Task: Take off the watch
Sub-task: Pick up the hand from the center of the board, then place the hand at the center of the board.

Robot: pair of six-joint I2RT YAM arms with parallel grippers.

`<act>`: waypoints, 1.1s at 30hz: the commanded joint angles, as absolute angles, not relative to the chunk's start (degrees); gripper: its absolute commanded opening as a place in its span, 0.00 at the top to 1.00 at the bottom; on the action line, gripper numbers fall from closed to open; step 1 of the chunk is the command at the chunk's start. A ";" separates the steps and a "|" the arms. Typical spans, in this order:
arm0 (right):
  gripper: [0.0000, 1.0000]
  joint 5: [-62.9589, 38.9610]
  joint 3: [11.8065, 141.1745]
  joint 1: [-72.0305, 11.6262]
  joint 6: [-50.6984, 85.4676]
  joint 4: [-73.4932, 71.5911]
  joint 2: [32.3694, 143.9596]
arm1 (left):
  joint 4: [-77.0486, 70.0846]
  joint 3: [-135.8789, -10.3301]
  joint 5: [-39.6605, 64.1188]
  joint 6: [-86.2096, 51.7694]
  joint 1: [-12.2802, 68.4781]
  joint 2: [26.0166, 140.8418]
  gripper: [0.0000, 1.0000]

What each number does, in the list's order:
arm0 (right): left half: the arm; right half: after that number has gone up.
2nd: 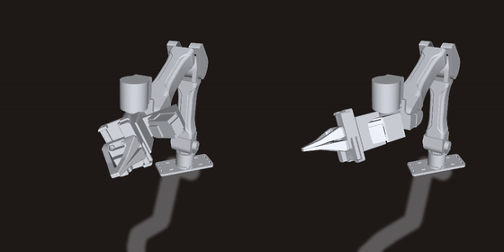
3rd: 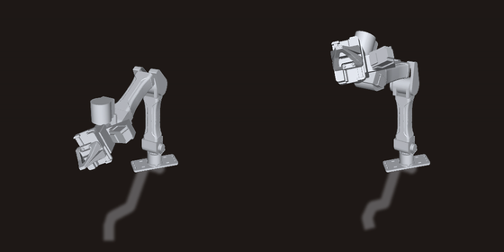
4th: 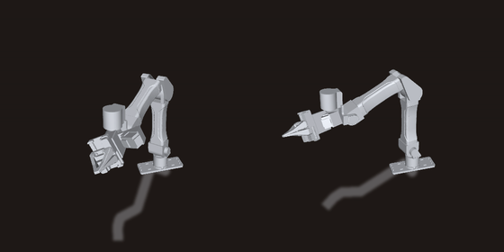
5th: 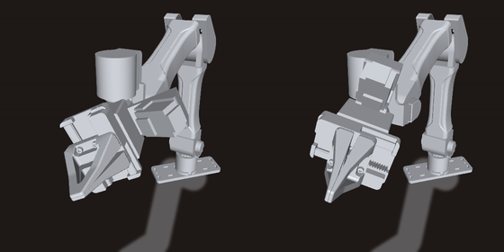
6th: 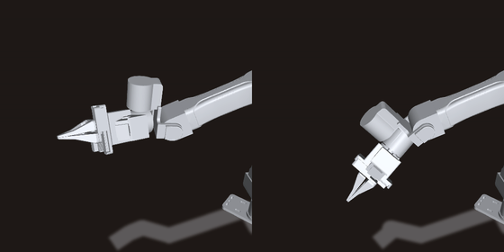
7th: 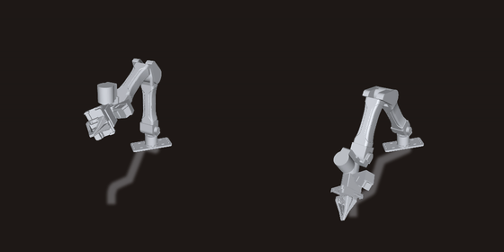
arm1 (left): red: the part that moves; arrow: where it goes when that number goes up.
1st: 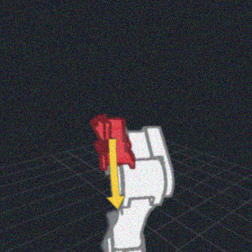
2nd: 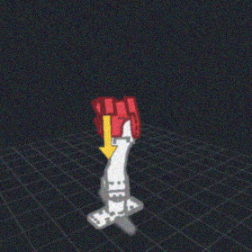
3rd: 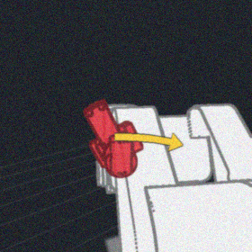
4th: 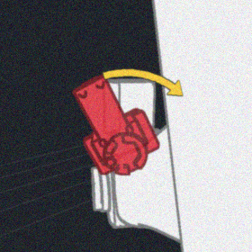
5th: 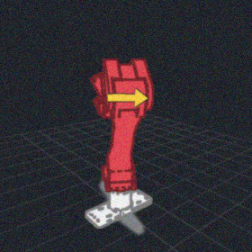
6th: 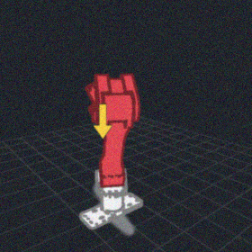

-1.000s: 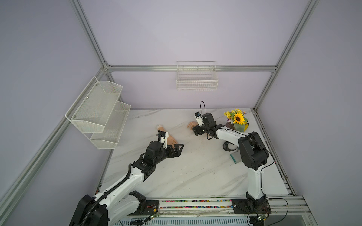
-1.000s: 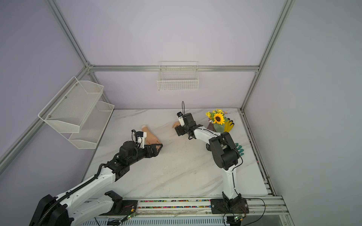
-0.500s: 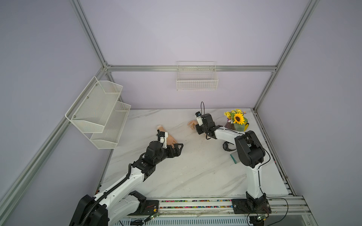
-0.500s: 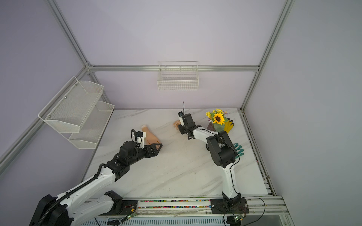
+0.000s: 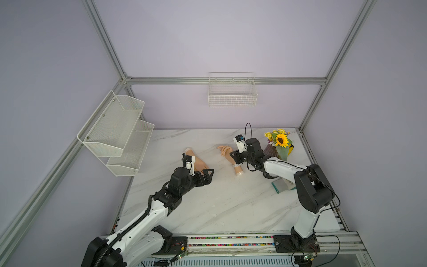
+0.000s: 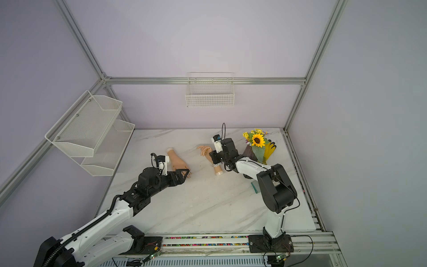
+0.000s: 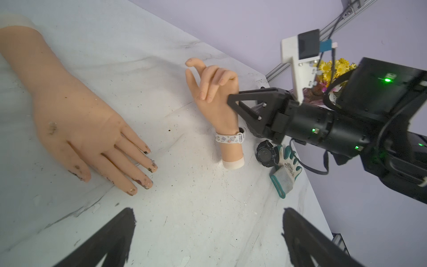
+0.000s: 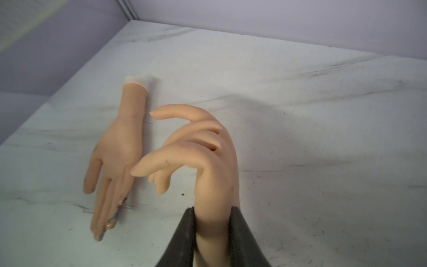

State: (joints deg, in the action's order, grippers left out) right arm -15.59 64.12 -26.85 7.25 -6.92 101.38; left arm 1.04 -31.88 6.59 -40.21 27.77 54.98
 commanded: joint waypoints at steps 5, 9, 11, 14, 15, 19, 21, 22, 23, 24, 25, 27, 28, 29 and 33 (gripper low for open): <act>0.87 -36.49 51.69 -29.95 16.22 -20.68 88.34 | 4.23 -35.86 5.01 -37.62 27.17 53.33 0.00; 0.91 -41.26 50.03 -37.17 12.92 -18.21 91.30 | 5.59 -37.16 4.55 -35.49 26.90 52.67 0.00; 0.94 -41.84 50.22 -38.79 11.51 -17.18 94.55 | 5.97 -37.18 3.59 -35.10 26.90 52.19 0.00; 0.98 -41.43 51.10 -38.92 9.89 -16.69 100.37 | 6.30 -36.66 2.90 -35.25 26.89 51.73 0.00; 0.98 -41.72 51.80 -39.01 8.85 -16.16 102.37 | 6.58 -36.57 3.05 -35.27 26.82 51.68 0.00; 0.93 -38.61 54.41 -38.89 5.60 -12.79 107.40 | 7.29 -35.92 3.02 -35.26 26.86 51.79 0.00; 0.75 -32.56 55.84 -38.87 5.79 -9.84 108.52 | 7.23 -35.14 2.66 -35.30 26.87 51.79 0.00; 0.67 -31.23 56.12 -38.85 6.13 -9.80 108.55 | 6.96 -34.76 2.43 -35.32 26.85 51.90 0.00; 0.58 -30.53 55.85 -38.86 6.57 -10.42 107.96 | 6.61 -34.28 2.20 -35.23 26.86 52.00 0.00; 0.49 -30.03 55.37 -38.89 7.40 -11.46 106.79 | 6.50 -34.08 1.73 -35.21 26.81 52.24 0.00; 0.43 -29.10 54.61 -38.89 8.17 -11.78 105.39 | 6.50 -33.93 1.48 -35.16 26.81 52.59 0.00; 0.33 -25.21 52.73 -38.91 9.65 -14.68 101.08 | 7.14 -34.25 1.24 -34.63 26.85 53.57 0.00; 0.29 -23.22 51.93 -38.90 10.37 -15.00 98.68 | 7.68 -34.66 1.32 -34.42 26.81 54.15 0.00; 0.26 -20.21 50.71 -38.91 11.32 -15.36 95.81 | 8.51 -35.15 1.15 -34.00 26.89 54.83 0.00; 0.22 -10.92 42.90 -39.03 18.29 -19.59 82.60 | 12.68 -37.92 1.75 -32.46 27.31 57.10 0.00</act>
